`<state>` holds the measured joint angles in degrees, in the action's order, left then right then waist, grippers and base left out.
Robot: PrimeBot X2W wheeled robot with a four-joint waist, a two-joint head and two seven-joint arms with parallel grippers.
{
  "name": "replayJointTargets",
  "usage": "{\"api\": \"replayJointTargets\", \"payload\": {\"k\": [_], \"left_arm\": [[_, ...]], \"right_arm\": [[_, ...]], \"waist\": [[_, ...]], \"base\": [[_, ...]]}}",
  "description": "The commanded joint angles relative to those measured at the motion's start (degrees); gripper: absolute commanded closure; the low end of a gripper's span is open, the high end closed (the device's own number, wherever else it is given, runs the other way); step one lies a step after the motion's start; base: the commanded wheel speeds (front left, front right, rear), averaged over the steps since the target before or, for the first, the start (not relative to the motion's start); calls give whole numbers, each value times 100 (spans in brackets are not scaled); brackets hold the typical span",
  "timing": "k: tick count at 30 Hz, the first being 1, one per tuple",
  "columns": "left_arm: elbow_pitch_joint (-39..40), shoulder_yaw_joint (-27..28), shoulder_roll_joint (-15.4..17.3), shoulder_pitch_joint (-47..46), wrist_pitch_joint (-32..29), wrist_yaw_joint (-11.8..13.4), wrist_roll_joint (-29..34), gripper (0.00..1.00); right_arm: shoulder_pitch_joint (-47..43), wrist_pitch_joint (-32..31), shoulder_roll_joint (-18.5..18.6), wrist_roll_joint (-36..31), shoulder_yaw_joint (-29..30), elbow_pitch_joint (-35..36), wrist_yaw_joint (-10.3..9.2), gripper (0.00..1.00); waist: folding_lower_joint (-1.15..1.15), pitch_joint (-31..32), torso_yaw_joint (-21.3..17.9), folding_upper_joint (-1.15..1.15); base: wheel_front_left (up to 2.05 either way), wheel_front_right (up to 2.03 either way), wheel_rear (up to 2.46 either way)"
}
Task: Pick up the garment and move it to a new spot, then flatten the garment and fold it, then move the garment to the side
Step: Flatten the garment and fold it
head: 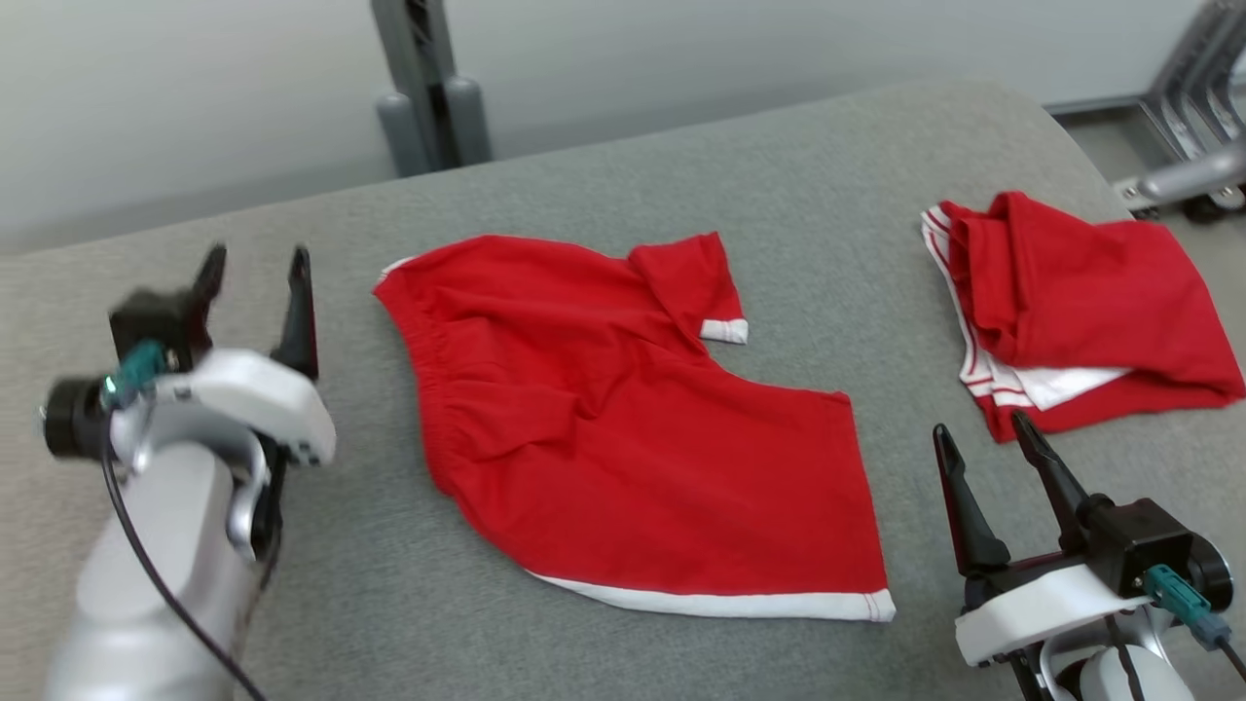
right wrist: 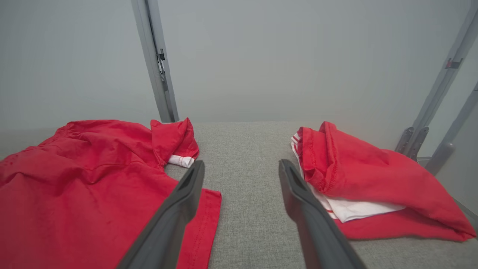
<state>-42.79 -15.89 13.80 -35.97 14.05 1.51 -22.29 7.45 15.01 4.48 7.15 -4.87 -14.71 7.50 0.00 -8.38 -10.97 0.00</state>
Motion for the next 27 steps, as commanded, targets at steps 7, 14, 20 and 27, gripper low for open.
{"api": "replayJointTargets", "payload": {"k": [7,14,20,27], "left_arm": [[1195,275,-218,1487,108,279,-139,0],[1931,317,-567,2475,111,374,-36,0],[2065,346,-640,2496,111,342,49,0],[2010,381,-590,2418,112,308,106,0]], "right_arm": [[-256,23,71,44,166,6,-1,0],[-383,22,47,119,177,-30,-1,0],[-522,22,10,117,272,-51,-1,0],[-959,-82,-129,655,125,-516,-1,0]], "waist": [[0,339,452,0],[0,336,620,0],[0,209,616,0],[0,125,576,0]], "base": [[0,0,0],[0,0,0],[0,0,0],[0,0,0]]}}
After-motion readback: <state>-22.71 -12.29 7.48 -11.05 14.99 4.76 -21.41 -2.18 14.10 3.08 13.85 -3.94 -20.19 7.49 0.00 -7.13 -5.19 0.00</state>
